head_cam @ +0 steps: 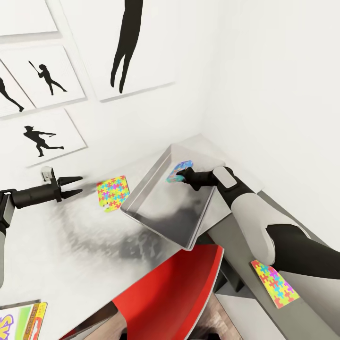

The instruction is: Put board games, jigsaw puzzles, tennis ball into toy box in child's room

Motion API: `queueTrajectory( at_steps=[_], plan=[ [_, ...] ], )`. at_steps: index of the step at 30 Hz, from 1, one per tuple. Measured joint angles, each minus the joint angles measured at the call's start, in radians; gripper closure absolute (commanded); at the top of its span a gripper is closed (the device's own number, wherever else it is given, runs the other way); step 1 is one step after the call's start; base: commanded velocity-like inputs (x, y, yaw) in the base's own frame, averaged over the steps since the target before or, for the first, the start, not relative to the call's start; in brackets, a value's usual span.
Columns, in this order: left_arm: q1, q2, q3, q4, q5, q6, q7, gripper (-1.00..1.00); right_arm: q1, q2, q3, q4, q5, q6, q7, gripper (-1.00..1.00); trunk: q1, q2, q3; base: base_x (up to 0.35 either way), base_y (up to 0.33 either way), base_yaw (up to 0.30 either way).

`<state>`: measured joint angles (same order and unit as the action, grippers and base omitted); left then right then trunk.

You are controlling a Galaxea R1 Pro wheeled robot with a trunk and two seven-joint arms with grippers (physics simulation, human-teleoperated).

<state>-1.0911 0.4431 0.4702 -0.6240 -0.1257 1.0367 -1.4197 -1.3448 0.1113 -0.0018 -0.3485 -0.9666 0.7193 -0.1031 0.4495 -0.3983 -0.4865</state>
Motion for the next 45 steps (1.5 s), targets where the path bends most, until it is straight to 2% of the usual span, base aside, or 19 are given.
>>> queueTrajectory(
  at_steps=[34, 38, 45],
  plan=[
    [0.0, 0.001, 0.0, 0.0, 0.0, 0.0, 0.0, -1.0, -0.001, 0.002, -0.001, -0.015, 0.0, 0.016, -0.008, -1.0, 0.0, 0.0, 0.0, 0.0, 0.0, 0.0],
    [0.0, 0.001, 0.0, 0.0, 0.0, 0.0, 0.0, -1.0, -0.001, 0.005, -0.002, -0.016, 0.0, 0.037, -0.048, -1.0, 0.0, 0.0, 0.0, 0.0, 0.0, 0.0],
    [0.0, 0.001, 0.0, 0.0, 0.0, 0.0, 0.0, -1.0, -0.001, 0.015, -0.009, -0.029, -0.015, 0.058, -0.24, -1.0, 0.0, 0.0, 0.0, 0.0, 0.0, 0.0]
  ],
)
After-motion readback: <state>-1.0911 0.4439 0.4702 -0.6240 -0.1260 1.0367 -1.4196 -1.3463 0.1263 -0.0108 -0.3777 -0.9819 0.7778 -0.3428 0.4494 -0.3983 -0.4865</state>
